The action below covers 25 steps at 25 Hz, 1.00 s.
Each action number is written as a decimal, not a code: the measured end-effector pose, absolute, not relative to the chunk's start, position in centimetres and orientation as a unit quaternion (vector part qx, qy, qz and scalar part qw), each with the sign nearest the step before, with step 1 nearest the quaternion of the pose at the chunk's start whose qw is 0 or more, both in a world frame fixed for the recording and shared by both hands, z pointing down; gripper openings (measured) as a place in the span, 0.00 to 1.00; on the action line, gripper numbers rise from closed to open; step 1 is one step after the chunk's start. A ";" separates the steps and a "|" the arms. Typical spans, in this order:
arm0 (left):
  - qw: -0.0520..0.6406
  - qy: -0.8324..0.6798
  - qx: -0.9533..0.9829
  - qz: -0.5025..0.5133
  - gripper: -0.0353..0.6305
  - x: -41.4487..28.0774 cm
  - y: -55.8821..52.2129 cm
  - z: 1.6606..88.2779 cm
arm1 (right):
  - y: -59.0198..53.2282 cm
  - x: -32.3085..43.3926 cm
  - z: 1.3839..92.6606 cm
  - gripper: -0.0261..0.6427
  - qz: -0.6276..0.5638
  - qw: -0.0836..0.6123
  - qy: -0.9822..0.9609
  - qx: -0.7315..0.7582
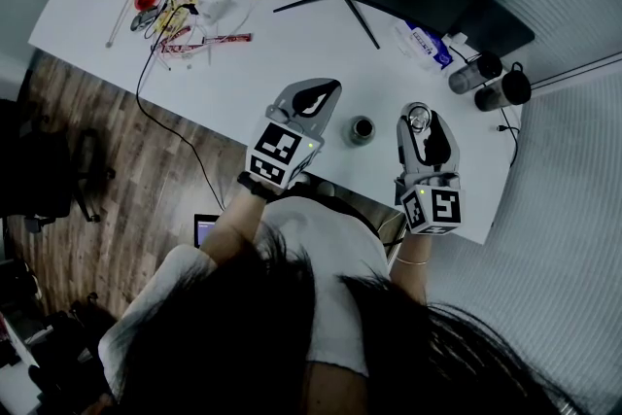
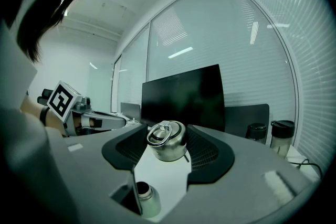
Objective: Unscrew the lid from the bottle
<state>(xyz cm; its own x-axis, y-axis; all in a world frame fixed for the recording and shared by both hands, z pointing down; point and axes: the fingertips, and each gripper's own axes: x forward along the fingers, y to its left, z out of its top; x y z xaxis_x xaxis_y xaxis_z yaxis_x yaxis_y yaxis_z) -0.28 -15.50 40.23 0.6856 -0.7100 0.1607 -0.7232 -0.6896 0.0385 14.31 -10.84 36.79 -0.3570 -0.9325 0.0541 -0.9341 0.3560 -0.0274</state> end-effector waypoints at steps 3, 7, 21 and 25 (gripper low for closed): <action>0.049 -0.389 0.917 0.066 0.14 -0.3 -15.5 40.0 | -10.9 14.2 36.7 0.39 0.028 0.015 -0.823 0.567; 0.048 -0.390 0.917 0.066 0.14 -0.4 -15.7 40.2 | -11.1 14.2 37.0 0.39 0.028 0.017 -0.824 0.566; 0.045 -0.394 0.915 0.068 0.14 -0.6 -16.3 40.4 | -11.5 14.5 37.2 0.39 0.030 0.019 -0.822 0.568; 0.044 -0.395 0.915 0.067 0.14 -0.6 -16.6 40.5 | -11.7 14.4 37.2 0.39 0.032 0.020 -0.823 0.566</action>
